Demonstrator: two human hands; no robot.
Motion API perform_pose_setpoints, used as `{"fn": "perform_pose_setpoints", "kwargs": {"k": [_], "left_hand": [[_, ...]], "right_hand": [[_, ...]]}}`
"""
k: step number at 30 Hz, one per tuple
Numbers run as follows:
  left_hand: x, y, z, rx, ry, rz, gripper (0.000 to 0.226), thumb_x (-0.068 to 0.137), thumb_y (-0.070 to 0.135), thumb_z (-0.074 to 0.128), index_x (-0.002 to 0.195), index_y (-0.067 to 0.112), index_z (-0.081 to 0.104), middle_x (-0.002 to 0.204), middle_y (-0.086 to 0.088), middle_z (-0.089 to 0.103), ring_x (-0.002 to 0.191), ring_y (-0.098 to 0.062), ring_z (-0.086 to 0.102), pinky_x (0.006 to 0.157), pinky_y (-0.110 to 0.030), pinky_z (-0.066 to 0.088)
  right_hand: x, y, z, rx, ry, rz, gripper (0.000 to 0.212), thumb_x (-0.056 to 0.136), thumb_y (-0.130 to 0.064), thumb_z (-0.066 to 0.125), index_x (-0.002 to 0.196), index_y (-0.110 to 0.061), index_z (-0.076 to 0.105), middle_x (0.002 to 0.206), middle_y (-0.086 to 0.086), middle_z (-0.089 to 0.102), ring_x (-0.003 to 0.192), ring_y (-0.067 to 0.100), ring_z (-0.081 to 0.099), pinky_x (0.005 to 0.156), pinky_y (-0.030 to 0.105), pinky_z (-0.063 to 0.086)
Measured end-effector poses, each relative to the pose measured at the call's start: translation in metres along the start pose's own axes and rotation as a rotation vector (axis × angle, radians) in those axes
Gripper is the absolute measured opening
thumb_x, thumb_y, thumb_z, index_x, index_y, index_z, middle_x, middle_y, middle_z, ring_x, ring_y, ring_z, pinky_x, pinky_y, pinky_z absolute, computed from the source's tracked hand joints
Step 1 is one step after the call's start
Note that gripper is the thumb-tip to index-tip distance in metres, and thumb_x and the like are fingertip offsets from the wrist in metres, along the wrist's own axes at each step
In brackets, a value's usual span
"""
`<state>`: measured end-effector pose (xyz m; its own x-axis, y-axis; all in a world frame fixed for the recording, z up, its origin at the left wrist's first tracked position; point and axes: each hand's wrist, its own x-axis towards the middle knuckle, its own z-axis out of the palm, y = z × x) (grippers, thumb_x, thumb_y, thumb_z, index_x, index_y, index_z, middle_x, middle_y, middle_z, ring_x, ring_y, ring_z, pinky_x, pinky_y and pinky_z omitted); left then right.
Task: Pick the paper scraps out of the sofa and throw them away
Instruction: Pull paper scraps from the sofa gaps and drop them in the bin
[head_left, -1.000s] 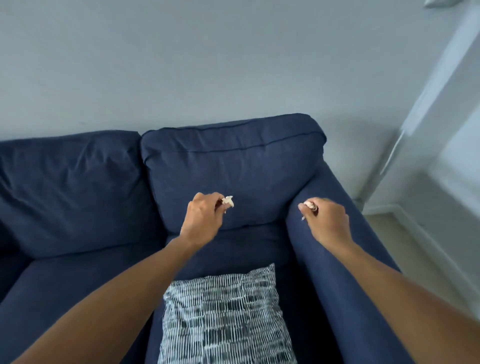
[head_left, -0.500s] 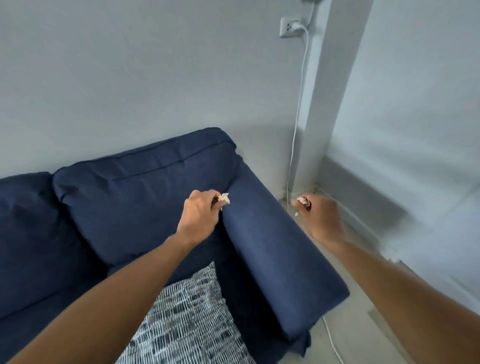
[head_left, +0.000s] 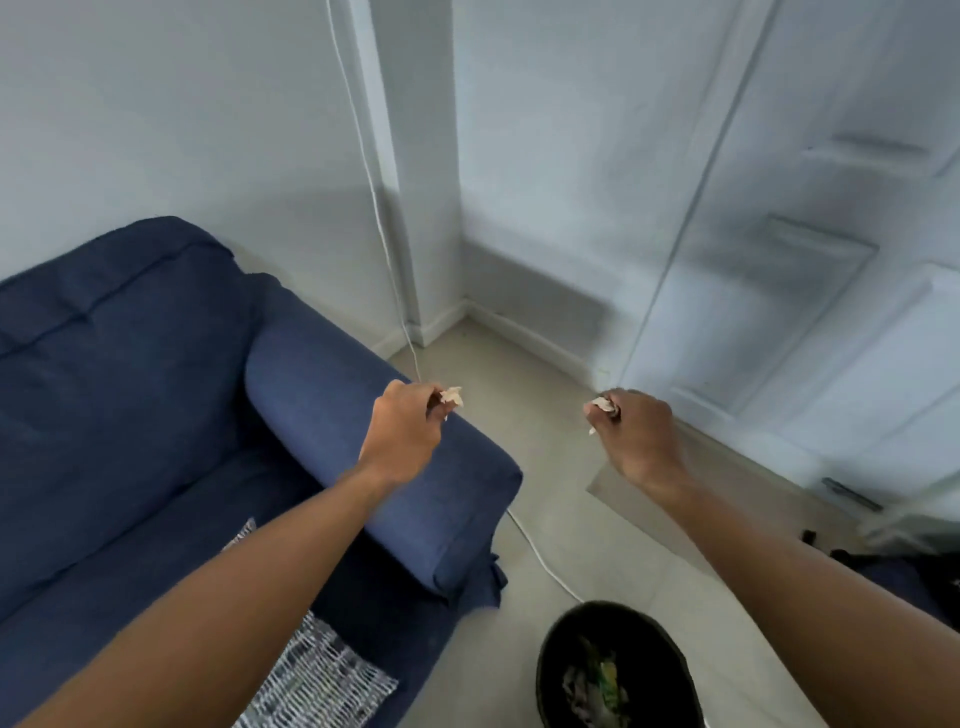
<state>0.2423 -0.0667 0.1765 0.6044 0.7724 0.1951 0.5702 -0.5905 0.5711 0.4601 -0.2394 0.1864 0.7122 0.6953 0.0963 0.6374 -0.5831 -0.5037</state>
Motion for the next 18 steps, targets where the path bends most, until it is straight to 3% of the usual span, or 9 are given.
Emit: {"fn": "perform_pose_setpoints", "kwargs": {"k": [4,9,15,18], "left_hand": [[-0.008,0.036,0.062,-0.008,-0.075,0.092,0.020,0.096,0.021,0.060,0.081,0.010,0.066,0.071,-0.003,0.060,0.070,-0.023,0.050,0.063,-0.042,0.043],[-0.028,0.066,0.130,-0.038,-0.134,0.165,0.015,0.093,0.018,0.065,0.088,0.005,0.068,0.076,-0.006,0.062,0.071,-0.020,0.044,0.064,-0.034,0.030],[-0.060,0.070,0.205,-0.046,-0.243,0.168,0.014,0.095,0.023,0.063,0.094,0.010,0.068,0.084,-0.009,0.066,0.079,-0.027,0.054,0.067,-0.037,0.038],[-0.082,0.063,0.234,-0.058,-0.304,0.167,0.014,0.095,0.022,0.062,0.093,0.009,0.067,0.084,-0.010,0.066,0.080,-0.029,0.054,0.069,-0.042,0.043]], "right_hand": [[-0.023,0.069,-0.007,-0.007,-0.030,0.132,0.025,0.092,-0.040,0.058,0.083,-0.020,0.071,0.086,0.003,0.068,0.085,0.028,0.063,0.074,0.038,0.050],[-0.058,0.146,-0.002,-0.042,-0.050,0.205,0.025,0.095,-0.043,0.056,0.089,-0.023,0.070,0.089,0.002,0.069,0.085,0.028,0.063,0.080,0.043,0.050],[-0.099,0.211,0.024,-0.065,-0.081,0.277,0.035,0.094,-0.045,0.055,0.065,-0.027,0.046,0.075,-0.002,0.056,0.079,0.030,0.059,0.074,0.043,0.047],[-0.119,0.233,0.044,-0.083,-0.104,0.296,0.035,0.094,-0.047,0.054,0.068,-0.025,0.047,0.073,-0.005,0.051,0.080,0.029,0.059,0.071,0.041,0.043]]}}
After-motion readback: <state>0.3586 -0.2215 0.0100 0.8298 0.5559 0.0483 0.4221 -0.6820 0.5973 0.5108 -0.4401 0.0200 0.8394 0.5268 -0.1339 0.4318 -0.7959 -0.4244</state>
